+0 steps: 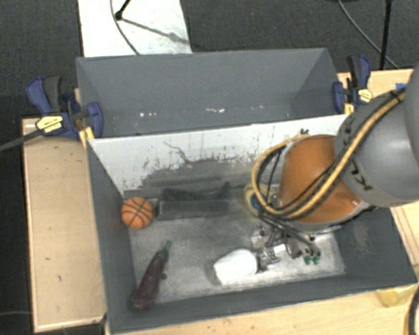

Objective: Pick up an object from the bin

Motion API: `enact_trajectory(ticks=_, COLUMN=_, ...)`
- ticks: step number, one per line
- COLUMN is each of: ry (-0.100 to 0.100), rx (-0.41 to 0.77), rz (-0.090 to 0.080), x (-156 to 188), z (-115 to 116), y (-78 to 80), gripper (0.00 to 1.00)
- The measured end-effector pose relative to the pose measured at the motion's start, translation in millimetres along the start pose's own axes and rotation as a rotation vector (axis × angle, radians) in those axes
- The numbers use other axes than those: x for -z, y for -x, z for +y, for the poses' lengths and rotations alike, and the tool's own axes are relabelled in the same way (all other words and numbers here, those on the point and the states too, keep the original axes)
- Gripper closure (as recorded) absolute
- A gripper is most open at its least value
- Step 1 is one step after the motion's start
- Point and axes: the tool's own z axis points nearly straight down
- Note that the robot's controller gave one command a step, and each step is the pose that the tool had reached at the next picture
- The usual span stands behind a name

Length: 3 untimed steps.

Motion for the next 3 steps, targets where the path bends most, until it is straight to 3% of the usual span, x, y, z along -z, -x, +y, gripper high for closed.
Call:
enact_trajectory(ticks=1, ry=0.001, rx=0.080, rz=0.006, x=121, z=5, y=27.8, gripper=1.00)
enact_trajectory(ticks=2, ry=0.001, rx=0.080, rz=0.006, x=121, z=5, y=27.7, gripper=1.00)
enact_trajectory(ticks=3, ry=0.001, rx=0.067, rz=0.012, x=169, z=5, y=27.6, gripper=1.00)
